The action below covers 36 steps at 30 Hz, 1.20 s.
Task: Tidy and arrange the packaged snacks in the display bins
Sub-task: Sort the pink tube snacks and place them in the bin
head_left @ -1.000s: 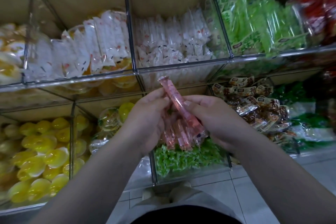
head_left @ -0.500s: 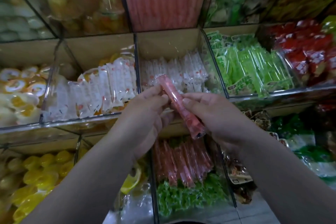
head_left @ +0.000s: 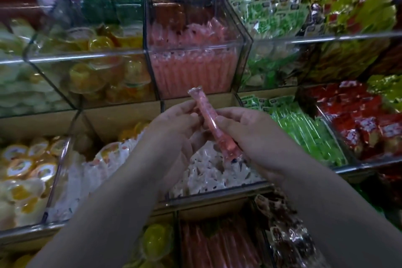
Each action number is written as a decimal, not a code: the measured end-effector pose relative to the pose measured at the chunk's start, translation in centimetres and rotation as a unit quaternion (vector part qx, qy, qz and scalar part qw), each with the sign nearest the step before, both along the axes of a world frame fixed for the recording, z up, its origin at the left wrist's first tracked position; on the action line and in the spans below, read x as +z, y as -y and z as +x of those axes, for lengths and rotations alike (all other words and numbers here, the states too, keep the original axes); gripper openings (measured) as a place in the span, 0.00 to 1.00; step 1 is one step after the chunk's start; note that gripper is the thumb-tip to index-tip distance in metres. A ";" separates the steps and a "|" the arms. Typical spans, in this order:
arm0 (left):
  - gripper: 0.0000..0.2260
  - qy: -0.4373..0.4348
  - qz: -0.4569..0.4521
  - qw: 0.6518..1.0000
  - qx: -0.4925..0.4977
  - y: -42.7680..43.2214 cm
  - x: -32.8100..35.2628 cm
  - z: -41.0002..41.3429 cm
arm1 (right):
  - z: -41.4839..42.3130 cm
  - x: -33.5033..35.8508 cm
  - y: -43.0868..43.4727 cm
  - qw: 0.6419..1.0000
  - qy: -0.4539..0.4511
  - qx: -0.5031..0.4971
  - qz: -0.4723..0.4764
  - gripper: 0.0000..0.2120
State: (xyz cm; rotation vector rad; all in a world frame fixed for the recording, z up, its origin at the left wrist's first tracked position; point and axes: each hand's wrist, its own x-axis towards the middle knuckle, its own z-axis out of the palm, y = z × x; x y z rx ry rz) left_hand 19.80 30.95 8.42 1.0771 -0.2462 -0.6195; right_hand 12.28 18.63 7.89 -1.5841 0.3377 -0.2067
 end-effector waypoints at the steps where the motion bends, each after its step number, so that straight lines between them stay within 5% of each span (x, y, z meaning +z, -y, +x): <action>1: 0.12 0.011 -0.002 1.000 -0.006 0.2 0.6 0.4 | 0.5 0.4 0.3 1.000 0.010 -0.003 0.006 0.09; 15: 0.10 0.082 0.024 0.996 0.005 4.6 8.9 8.5 | 10.0 8.0 4.0 0.993 0.085 -0.058 -0.051 0.17; 18: 0.09 0.095 0.030 0.995 0.033 5.6 10.0 10.4 | 11.8 9.2 4.7 0.992 0.093 -0.051 -0.071 0.10; 22: 0.10 0.122 0.040 0.991 0.029 6.8 10.5 13.3 | 14.6 10.3 5.6 0.991 0.090 -0.055 -0.085 0.04; 30: 0.20 0.184 0.085 0.979 0.030 10.0 11.1 18.7 | 20.5 11.1 8.6 0.984 0.090 -0.083 -0.131 0.12; 36: 0.10 0.183 0.125 0.975 0.016 12.9 11.2 22.4 | 24.7 10.6 11.2 0.965 0.101 -0.119 -0.212 0.07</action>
